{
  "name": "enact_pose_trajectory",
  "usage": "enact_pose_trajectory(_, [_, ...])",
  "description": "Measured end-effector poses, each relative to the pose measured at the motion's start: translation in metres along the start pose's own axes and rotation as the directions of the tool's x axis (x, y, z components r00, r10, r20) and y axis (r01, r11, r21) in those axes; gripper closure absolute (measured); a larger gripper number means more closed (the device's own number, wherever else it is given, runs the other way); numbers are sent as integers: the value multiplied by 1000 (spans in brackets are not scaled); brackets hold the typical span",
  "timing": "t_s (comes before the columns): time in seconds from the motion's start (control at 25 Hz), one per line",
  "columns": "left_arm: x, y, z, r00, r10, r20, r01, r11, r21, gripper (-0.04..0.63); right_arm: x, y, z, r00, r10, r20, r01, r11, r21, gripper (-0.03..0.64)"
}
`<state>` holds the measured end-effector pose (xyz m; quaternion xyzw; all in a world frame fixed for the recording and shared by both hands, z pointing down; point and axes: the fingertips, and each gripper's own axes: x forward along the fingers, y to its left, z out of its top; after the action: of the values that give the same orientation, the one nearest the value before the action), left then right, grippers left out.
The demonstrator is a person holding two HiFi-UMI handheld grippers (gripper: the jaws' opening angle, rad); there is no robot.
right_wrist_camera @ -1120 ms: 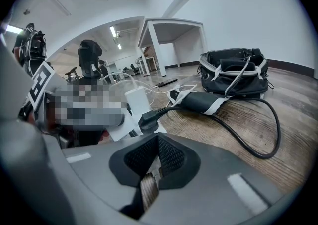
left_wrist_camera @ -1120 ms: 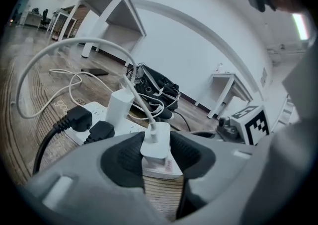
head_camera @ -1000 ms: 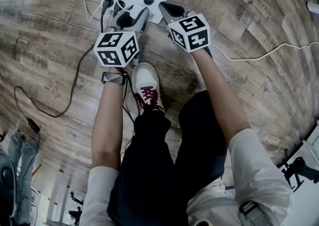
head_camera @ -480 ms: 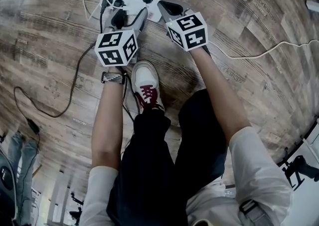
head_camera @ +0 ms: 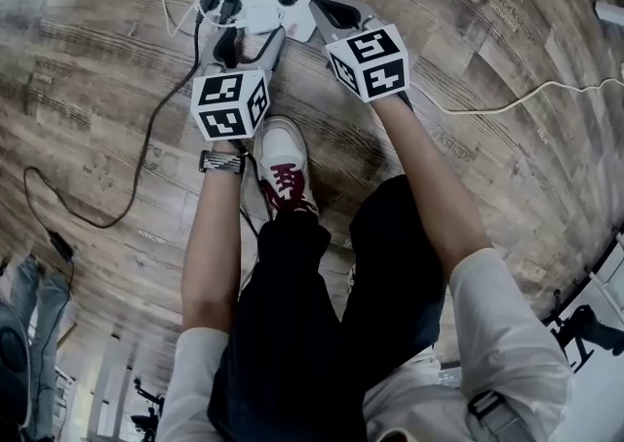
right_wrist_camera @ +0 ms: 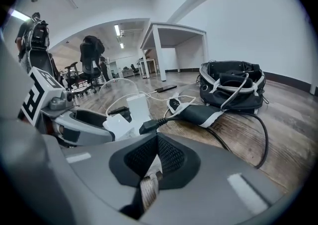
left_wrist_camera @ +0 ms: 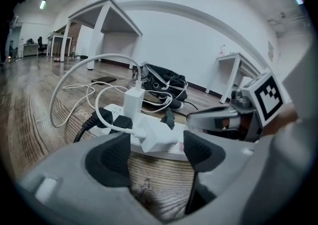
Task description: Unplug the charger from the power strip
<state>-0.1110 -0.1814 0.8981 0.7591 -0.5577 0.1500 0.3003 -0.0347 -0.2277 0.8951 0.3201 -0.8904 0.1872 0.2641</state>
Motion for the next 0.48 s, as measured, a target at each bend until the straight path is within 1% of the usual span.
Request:
enact_pose_trajectory(0.2, [-5,4,-8,999,24,-32,-25,1000,-13,262,-13,1,11,1000,5,23,-5,1000,-11,615])
enact_pose_trajectory(0.36, [-6,3,-18,997,21,-72,-22,1000,-11,262,-19,3,12,1000,14,19,-14,1000,-18,615])
enact_pose_trajectory(0.48, [-10,3,-26,996,21,-82,-24,999,-30,262,-22,7,11,1000,26,17,-26,999,-29,615])
